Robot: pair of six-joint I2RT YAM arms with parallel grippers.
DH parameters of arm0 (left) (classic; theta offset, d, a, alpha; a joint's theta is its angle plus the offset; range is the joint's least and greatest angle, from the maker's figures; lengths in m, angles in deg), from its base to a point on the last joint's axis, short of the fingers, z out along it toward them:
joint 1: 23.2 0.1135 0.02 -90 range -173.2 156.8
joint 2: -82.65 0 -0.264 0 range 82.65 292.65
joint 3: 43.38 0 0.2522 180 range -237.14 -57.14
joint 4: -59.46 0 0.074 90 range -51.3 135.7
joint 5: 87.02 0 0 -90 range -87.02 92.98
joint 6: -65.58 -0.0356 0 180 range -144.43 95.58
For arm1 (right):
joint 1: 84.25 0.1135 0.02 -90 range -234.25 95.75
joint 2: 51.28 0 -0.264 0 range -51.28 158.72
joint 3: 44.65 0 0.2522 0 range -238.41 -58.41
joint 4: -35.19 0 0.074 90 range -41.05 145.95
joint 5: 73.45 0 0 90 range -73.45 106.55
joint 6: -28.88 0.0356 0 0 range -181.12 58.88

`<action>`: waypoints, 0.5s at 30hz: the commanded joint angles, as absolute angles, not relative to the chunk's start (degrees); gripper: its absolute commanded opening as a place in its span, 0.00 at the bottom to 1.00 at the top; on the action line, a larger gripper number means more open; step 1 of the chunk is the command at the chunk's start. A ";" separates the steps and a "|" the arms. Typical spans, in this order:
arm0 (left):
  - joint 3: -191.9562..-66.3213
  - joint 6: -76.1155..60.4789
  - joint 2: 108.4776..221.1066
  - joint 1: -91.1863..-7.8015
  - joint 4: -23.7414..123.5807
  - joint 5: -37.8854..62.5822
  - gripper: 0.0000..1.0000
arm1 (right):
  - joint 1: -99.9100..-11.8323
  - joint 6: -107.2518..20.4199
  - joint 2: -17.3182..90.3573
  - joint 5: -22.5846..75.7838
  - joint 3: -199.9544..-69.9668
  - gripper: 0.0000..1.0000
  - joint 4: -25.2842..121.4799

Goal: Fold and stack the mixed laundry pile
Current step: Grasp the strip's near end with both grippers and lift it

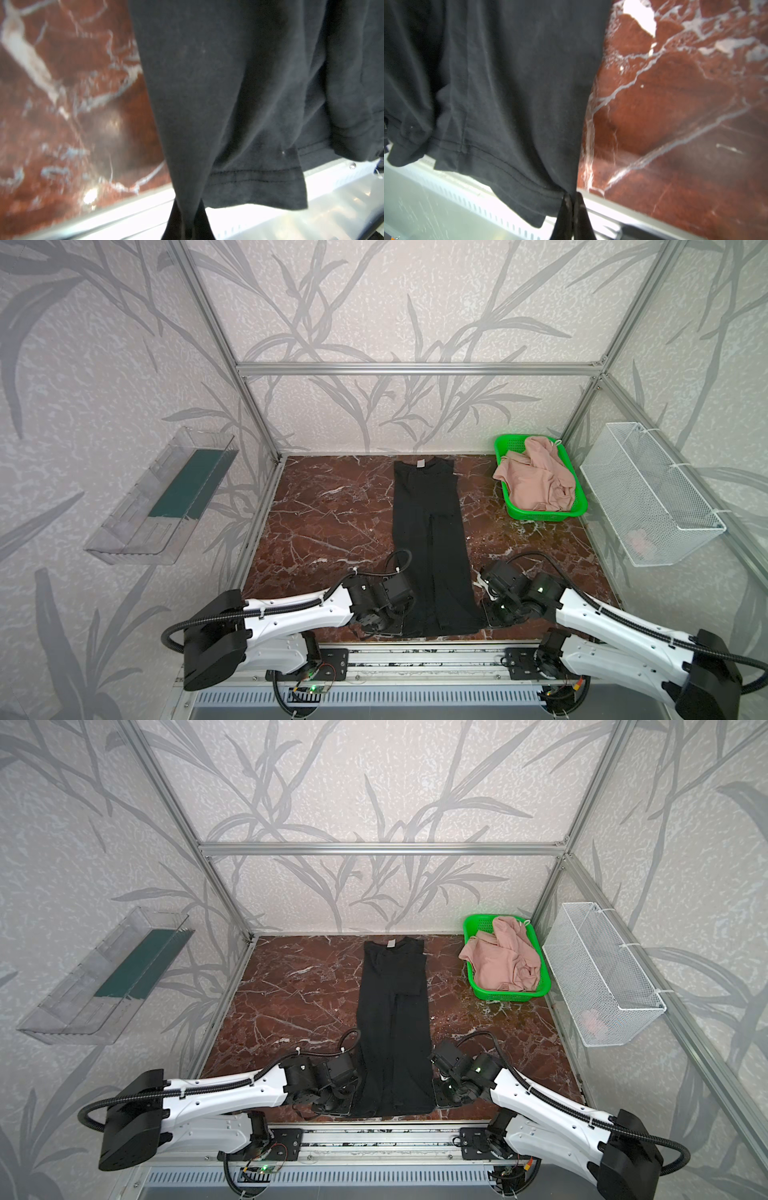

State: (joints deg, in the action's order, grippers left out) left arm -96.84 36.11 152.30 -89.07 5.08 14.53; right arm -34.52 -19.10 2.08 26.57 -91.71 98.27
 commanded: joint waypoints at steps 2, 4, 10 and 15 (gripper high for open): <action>-104.22 41.84 150.19 -91.82 -7.34 10.25 0.00 | -32.25 -16.20 -1.33 21.74 -98.38 0.00 108.67; -108.26 41.70 150.52 -91.89 -10.65 8.09 0.00 | -32.24 -16.65 -1.80 20.40 -101.28 0.00 110.27; -113.81 36.84 150.97 -87.71 -12.57 2.32 0.00 | -33.14 -18.79 -0.30 16.36 -104.73 0.00 106.78; -116.16 25.78 153.50 -76.27 -11.70 4.28 0.00 | -39.91 -22.20 4.46 19.01 -104.98 0.00 98.55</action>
State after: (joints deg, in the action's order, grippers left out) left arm -114.06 32.76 152.27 -80.04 -8.69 6.07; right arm -37.21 -19.62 2.96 19.33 -104.01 103.16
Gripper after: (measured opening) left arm 0.047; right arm 0.048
